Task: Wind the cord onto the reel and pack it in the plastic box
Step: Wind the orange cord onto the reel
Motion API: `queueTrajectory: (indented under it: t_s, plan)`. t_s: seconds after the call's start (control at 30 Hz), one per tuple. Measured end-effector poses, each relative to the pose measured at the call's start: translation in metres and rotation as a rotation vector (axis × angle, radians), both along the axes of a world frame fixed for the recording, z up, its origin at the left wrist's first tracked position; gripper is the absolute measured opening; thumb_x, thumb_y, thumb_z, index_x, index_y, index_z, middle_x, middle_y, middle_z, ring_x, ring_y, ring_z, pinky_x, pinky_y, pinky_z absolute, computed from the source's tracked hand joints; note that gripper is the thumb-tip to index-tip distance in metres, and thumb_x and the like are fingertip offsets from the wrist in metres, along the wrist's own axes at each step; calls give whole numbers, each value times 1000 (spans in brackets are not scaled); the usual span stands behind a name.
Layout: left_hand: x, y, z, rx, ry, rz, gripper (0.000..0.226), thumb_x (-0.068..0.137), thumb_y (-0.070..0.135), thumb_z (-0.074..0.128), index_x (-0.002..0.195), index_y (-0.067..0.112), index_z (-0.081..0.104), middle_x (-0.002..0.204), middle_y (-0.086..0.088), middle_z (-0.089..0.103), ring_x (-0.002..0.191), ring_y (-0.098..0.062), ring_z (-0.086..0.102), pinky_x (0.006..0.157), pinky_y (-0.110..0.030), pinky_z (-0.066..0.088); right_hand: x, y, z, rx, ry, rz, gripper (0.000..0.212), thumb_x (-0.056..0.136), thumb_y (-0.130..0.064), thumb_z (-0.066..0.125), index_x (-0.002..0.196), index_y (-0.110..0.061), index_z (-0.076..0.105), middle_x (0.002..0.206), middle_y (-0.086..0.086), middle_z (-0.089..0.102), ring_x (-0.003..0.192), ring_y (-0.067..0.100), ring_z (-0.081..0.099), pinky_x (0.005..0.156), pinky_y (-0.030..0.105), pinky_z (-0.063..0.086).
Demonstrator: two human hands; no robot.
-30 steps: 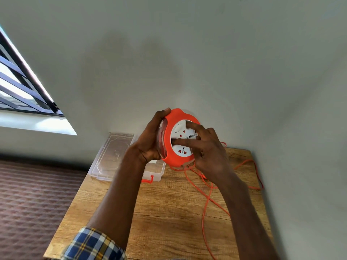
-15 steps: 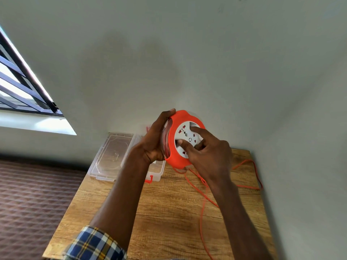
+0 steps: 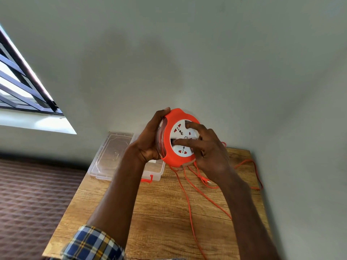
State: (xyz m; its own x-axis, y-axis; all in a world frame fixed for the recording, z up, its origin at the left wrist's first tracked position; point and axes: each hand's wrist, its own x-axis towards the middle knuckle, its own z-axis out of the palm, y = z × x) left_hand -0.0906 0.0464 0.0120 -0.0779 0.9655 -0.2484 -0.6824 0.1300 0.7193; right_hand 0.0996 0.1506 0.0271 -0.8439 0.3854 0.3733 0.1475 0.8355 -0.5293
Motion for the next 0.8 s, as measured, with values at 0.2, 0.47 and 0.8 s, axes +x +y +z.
queueTrajectory:
  t_s: [0.2, 0.47, 0.8]
  plan:
    - [0, 0, 2, -12, 14, 24, 73, 89, 74, 64, 137, 19, 71, 132, -16, 72, 115, -35, 71, 99, -54, 57, -4, -5, -2, 72, 15, -78, 63, 88, -1, 73, 124, -52, 67, 150, -12, 51, 122, 18, 47, 83, 32, 52]
    - [3, 4, 6, -11, 35, 21, 76, 89, 71, 67, 140, 15, 68, 137, -20, 66, 123, -41, 64, 109, -59, 49, -6, -21, 6, -68, 98, -338, 66, 75, -71, 69, 136, -53, 54, 104, -18, 73, 89, -1, 63, 67, 15, 49]
    - [6, -1, 13, 66, -13, 9, 66, 94, 70, 57, 133, 20, 74, 129, -12, 75, 114, -32, 73, 97, -50, 59, -2, -12, 12, 108, 219, -239, 36, 91, -27, 74, 125, -39, 70, 116, -9, 65, 102, 13, 60, 70, 30, 56]
